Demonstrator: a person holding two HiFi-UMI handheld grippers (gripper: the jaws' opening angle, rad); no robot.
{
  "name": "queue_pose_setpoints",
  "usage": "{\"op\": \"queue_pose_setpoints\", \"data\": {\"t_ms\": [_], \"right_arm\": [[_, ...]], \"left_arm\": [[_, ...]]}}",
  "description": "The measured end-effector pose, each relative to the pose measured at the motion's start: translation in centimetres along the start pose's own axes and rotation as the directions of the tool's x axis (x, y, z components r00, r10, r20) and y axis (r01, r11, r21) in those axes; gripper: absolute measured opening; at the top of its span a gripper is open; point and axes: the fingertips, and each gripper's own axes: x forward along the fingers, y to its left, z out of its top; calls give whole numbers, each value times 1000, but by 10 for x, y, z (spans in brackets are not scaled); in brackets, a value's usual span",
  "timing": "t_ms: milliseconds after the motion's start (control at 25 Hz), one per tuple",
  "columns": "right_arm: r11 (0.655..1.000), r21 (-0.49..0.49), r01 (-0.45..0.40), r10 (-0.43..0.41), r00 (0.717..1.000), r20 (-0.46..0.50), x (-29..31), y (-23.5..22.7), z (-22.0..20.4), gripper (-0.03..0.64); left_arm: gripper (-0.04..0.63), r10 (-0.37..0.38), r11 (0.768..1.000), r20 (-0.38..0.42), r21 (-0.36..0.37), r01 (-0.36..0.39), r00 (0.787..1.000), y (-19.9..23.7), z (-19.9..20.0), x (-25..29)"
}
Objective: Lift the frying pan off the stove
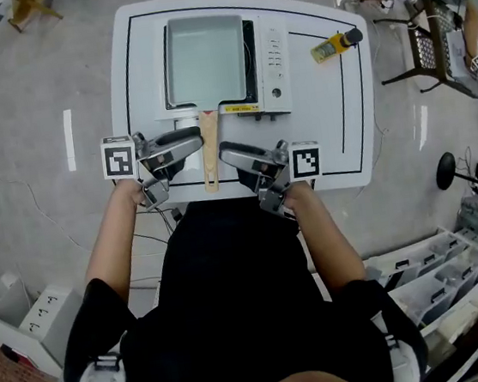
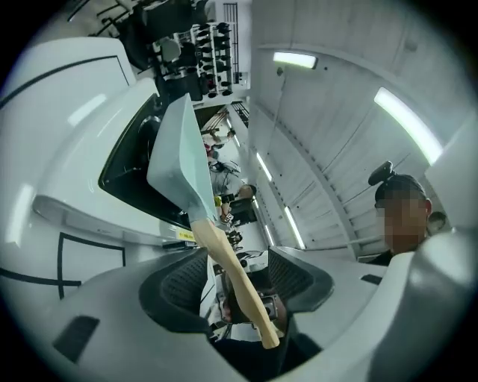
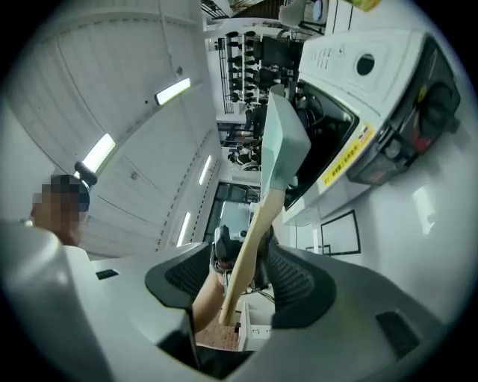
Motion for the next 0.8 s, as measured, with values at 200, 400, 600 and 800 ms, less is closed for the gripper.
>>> {"op": "queue_pose_setpoints", "data": {"t_ms": [200, 400, 600, 800], "right_arm": [[999, 27, -40, 42, 995, -88, 24, 3, -18, 238], [999, 41, -31, 35, 992, -119, 35, -3, -23, 238], [999, 37, -14, 17, 994, -105, 40, -9, -20, 231], [999, 39, -29, 33, 995, -89, 40, -7, -19, 126]], "left_arm": [[252, -42, 990, -35, -139, 37, 999, 14, -8, 8], [252, -42, 986, -73, -166, 30, 996, 22, -15, 19], [244, -95, 973, -58, -214, 81, 994, 18, -16, 31], [177, -63, 972, -63, -232, 47, 996, 23, -22, 29]]}}
